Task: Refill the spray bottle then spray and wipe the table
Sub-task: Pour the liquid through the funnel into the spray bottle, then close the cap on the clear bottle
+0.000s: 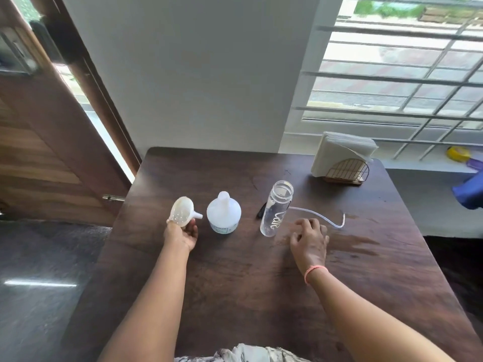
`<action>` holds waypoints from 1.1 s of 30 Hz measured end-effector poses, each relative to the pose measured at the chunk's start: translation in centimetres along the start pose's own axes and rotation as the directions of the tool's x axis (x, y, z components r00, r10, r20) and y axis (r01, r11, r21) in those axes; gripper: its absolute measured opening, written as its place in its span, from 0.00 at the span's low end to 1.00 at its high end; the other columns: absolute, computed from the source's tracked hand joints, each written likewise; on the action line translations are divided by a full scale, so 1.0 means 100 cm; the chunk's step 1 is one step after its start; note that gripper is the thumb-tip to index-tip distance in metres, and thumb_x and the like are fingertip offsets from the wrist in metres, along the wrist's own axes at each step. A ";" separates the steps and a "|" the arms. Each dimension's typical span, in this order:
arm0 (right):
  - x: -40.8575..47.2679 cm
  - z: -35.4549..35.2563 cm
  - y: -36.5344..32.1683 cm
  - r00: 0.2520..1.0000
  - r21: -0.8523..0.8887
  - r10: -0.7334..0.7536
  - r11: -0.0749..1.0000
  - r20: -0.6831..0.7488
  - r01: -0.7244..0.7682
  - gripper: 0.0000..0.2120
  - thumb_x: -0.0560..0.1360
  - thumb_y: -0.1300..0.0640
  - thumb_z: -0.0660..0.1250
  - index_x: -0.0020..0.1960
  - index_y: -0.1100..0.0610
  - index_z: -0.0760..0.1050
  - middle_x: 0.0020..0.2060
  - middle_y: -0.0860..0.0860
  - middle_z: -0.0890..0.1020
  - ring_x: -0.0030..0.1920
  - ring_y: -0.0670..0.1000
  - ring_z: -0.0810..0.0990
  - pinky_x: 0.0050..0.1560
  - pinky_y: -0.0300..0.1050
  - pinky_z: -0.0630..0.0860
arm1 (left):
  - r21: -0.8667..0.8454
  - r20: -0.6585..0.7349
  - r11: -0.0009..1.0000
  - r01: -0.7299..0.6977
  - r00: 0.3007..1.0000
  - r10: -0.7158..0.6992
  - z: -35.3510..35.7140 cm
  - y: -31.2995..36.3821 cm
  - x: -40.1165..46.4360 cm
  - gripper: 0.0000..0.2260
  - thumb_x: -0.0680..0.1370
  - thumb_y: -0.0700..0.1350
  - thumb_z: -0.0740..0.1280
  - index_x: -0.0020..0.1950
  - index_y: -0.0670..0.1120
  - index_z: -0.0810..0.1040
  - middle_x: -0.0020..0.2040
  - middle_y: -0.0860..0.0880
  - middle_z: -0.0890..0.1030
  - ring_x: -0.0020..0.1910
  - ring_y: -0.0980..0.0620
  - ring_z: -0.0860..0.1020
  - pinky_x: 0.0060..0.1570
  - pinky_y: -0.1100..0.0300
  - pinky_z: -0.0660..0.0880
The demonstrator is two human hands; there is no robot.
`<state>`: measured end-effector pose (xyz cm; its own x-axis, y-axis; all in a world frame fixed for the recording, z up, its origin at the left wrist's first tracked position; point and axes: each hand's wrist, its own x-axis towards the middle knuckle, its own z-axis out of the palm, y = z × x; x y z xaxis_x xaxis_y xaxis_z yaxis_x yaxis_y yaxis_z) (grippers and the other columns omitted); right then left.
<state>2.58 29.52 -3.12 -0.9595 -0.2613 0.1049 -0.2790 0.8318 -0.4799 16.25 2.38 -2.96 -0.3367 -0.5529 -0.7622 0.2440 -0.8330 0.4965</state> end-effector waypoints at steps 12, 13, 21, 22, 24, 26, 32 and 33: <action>0.000 -0.006 0.021 0.958 -0.286 0.022 0.956 0.287 0.064 0.14 0.75 0.53 0.64 0.60 0.52 0.73 0.62 0.54 0.71 0.59 0.59 0.69 0.57 0.51 0.69 | 0.584 -0.103 0.811 -0.027 0.989 0.107 0.000 -0.011 -0.007 0.17 0.81 0.48 0.51 0.49 0.45 0.77 0.38 0.49 0.80 0.26 0.54 0.65 0.26 0.63 0.56; -0.003 -0.007 0.020 0.957 -0.271 -0.014 0.958 0.291 0.096 0.12 0.75 0.53 0.64 0.58 0.54 0.74 0.59 0.54 0.73 0.58 0.59 0.69 0.55 0.50 0.70 | 0.630 -0.098 0.776 -0.023 0.989 0.109 -0.001 -0.011 -0.007 0.17 0.82 0.48 0.51 0.46 0.44 0.78 0.37 0.48 0.80 0.25 0.54 0.63 0.25 0.64 0.54; -0.038 0.000 -0.048 0.898 0.114 -0.189 0.981 0.397 0.156 0.15 0.74 0.41 0.67 0.51 0.51 0.73 0.48 0.47 0.76 0.47 0.51 0.77 0.46 0.46 0.74 | 0.743 -0.105 0.667 0.051 0.994 0.041 -0.009 -0.011 -0.008 0.16 0.80 0.47 0.54 0.43 0.44 0.79 0.35 0.49 0.83 0.21 0.56 0.59 0.20 0.71 0.52; -0.039 0.000 -0.062 0.895 0.193 -0.202 0.972 0.397 0.134 0.14 0.74 0.40 0.67 0.50 0.50 0.74 0.46 0.46 0.77 0.44 0.50 0.77 0.46 0.45 0.74 | 0.753 -0.096 0.657 0.052 0.995 0.032 -0.008 -0.010 -0.011 0.18 0.81 0.49 0.54 0.43 0.44 0.80 0.37 0.49 0.83 0.20 0.56 0.59 0.20 0.70 0.52; -0.040 -0.001 -0.088 0.896 0.369 -0.258 0.922 0.362 0.117 0.12 0.73 0.41 0.68 0.51 0.48 0.77 0.46 0.44 0.78 0.43 0.46 0.77 0.47 0.42 0.75 | 0.781 -0.079 0.622 0.059 0.997 0.004 -0.009 -0.006 -0.017 0.22 0.82 0.53 0.52 0.43 0.44 0.80 0.39 0.48 0.83 0.22 0.56 0.58 0.21 0.68 0.52; -0.039 -0.005 -0.110 0.902 0.502 -0.307 0.856 0.303 0.122 0.10 0.73 0.43 0.69 0.50 0.48 0.79 0.46 0.45 0.78 0.41 0.44 0.77 0.45 0.37 0.74 | 0.806 -0.058 0.589 0.059 0.998 -0.021 -0.011 -0.002 -0.018 0.25 0.83 0.56 0.50 0.43 0.43 0.80 0.39 0.48 0.83 0.21 0.56 0.58 0.21 0.67 0.52; -0.028 -0.019 -0.149 0.940 0.694 -0.321 0.703 0.115 0.155 0.08 0.72 0.50 0.74 0.48 0.52 0.79 0.46 0.46 0.77 0.41 0.41 0.77 0.42 0.31 0.72 | 0.828 -0.021 0.560 0.026 1.000 -0.015 -0.016 0.014 -0.020 0.25 0.83 0.57 0.50 0.45 0.43 0.81 0.39 0.48 0.83 0.16 0.58 0.58 0.20 0.71 0.51; -0.025 -0.021 -0.152 0.943 0.698 -0.320 0.695 0.088 0.170 0.09 0.72 0.50 0.74 0.48 0.53 0.78 0.46 0.47 0.77 0.41 0.42 0.77 0.43 0.32 0.74 | 0.832 -0.014 0.555 0.019 1.000 -0.012 -0.017 0.016 -0.021 0.24 0.83 0.56 0.51 0.45 0.43 0.81 0.39 0.48 0.83 0.16 0.58 0.58 0.20 0.71 0.52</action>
<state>9.18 18.51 5.74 -0.8128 -0.5555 0.1756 -0.3307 0.1918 -0.9240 18.86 2.22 -1.27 -0.3268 -0.5422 -0.7741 -0.6275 -0.4879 0.6067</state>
